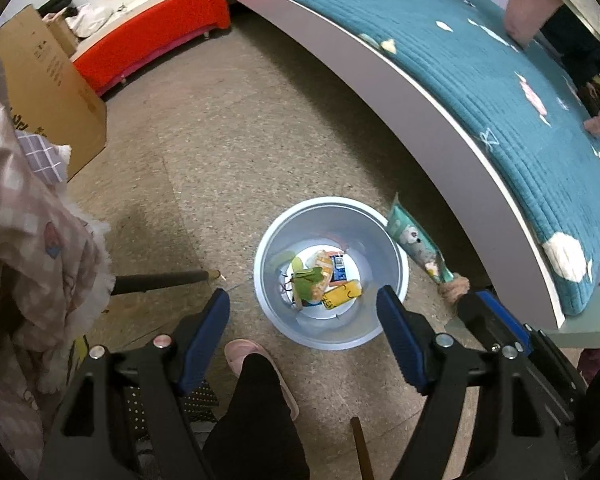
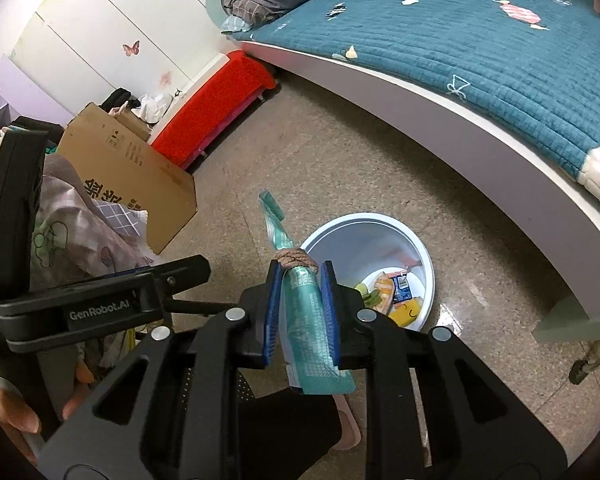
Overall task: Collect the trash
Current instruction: 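Carry insoles and teal tube over the bucket and open both tools to drop them, then move both open tools back over the cluttered table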
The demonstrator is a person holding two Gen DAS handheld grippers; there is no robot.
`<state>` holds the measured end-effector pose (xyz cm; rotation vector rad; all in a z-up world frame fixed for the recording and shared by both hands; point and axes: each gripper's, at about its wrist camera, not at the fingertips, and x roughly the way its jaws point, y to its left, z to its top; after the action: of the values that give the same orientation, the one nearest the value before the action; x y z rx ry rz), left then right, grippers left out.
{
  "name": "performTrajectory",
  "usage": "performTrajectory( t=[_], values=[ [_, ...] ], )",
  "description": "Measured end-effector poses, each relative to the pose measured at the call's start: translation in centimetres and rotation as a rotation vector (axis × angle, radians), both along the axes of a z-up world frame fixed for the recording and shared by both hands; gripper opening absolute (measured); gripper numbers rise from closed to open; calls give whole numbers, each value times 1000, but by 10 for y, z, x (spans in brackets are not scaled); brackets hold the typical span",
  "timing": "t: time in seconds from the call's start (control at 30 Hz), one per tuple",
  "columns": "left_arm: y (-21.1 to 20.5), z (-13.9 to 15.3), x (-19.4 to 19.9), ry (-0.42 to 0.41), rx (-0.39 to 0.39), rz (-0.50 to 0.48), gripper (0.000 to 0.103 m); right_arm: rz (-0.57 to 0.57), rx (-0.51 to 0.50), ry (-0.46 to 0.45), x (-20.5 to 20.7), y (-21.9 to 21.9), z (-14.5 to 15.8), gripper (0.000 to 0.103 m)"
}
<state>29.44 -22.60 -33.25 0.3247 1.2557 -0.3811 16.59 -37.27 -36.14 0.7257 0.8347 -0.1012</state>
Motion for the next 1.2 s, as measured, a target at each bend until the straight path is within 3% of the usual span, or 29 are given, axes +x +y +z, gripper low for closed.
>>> performTrajectory(
  t=[0.2,0.23,0.27,0.3,0.33,0.5,0.67,0.83,1.2],
  values=[
    [13,10,3,-30,-13,54,74,-35,18,-43,6,-1,4,22],
    [14,11,3,-35,-13,57,75,-52,17,-45,8,-2,3,28],
    [16,13,4,-38,-16,62,77,-58,19,-26,11,-3,0,50],
    [16,13,4,-35,-17,63,77,-65,27,-17,13,-4,-1,59],
    [17,14,4,-33,-15,67,77,-72,36,-15,14,-5,-3,62],
    [21,18,-1,-34,-22,64,77,-67,20,12,9,-1,-3,62],
    [24,35,-11,-46,-55,53,77,-69,-46,12,-3,3,20,62],
    [25,76,-32,-113,-115,22,77,-74,-63,-53,-27,4,61,64],
    [73,201,-95,-388,-218,-2,77,-23,-105,-276,-62,42,175,68]
  ],
)
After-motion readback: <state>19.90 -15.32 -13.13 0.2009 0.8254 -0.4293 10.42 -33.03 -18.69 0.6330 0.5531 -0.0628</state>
